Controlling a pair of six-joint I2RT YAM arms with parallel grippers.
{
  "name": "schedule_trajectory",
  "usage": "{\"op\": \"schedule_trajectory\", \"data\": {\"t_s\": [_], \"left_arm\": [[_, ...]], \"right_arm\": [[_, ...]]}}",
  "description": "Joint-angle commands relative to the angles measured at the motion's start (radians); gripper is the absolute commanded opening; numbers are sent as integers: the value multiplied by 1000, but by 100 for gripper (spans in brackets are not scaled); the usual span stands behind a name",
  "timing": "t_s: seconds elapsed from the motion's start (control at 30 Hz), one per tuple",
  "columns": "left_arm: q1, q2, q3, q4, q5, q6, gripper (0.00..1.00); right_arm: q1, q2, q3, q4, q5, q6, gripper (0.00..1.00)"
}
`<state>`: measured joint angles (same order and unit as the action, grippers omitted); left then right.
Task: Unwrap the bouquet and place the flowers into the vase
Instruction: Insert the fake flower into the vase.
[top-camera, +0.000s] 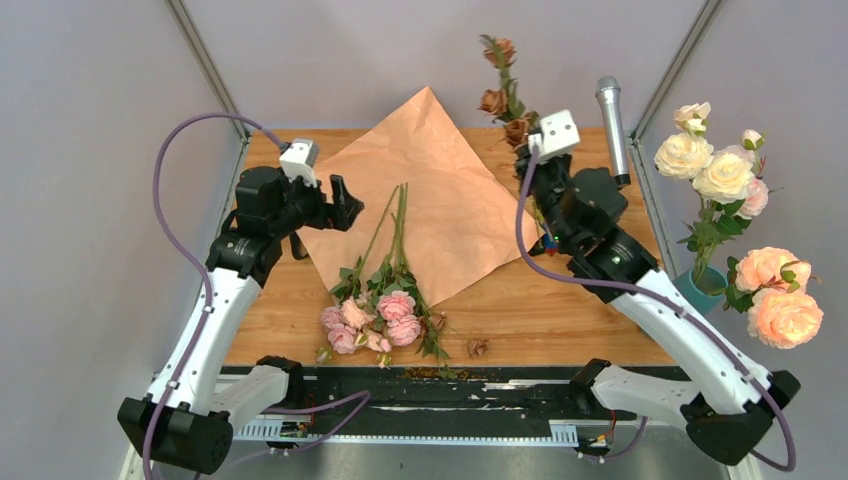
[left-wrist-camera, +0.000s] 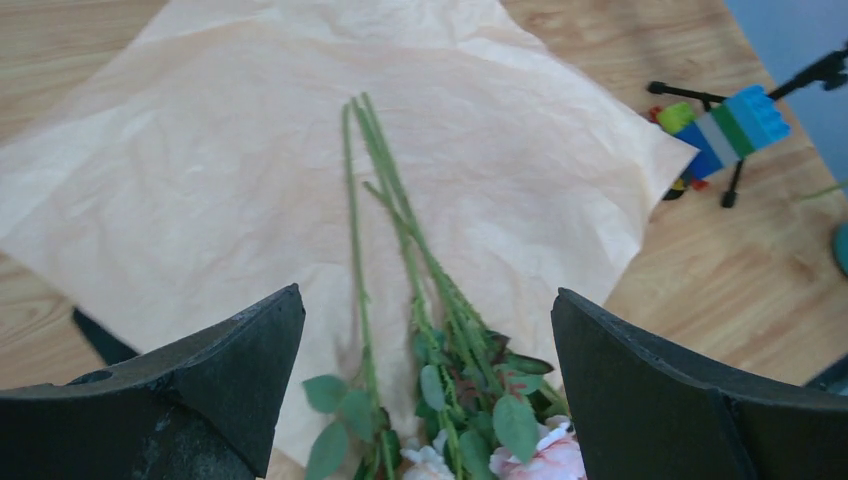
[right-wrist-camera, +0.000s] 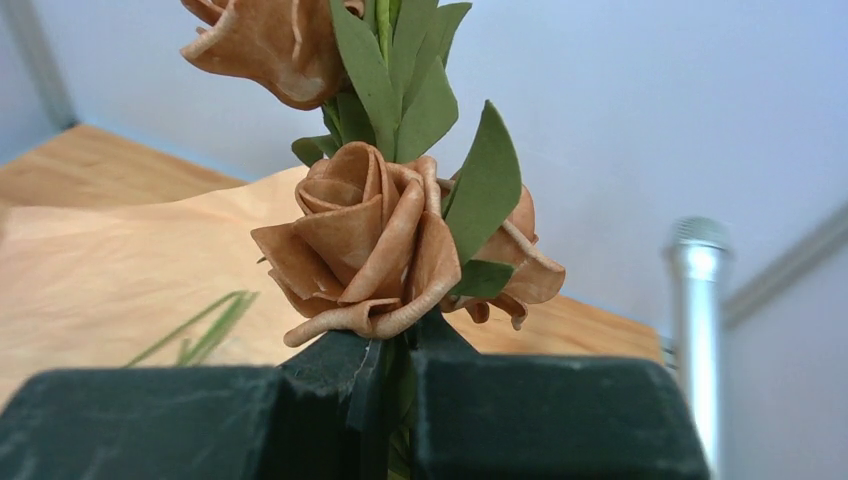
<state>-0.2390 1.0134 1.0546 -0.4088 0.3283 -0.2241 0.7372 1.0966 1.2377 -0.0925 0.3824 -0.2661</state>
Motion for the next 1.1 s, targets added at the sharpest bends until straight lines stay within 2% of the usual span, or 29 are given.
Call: {"op": "schedule_trajectory", "data": {"t_s": [0.0, 0.13, 0.3, 0.57, 0.7, 0.87, 1.07], "left_arm": [[53, -60, -5, -30, -116, 86, 100], [64, -68, -47, -25, -184, 120, 100], [64, -79, -98, 15, -204, 128, 100], [67, -74, -165, 53, -228, 150, 100], [67, -80, -164, 55, -225, 152, 100], [66, -79, -176, 67, -211, 139, 100], [67, -93, -186, 63, -210, 139, 100]], "right_arm": [[-59, -97, -23, -38, 188, -141, 0], [-179, -126, -24, -41, 344, -243, 0], [-337, -242, -50, -40, 330, -224, 0], [-415, -310, -38, -28, 417, -335, 0], [-433, -323, -54, 46, 479, -409, 0], [-483, -364, -87, 165, 432, -455, 0], [-524, -343, -78, 184, 309, -445, 0]]}}
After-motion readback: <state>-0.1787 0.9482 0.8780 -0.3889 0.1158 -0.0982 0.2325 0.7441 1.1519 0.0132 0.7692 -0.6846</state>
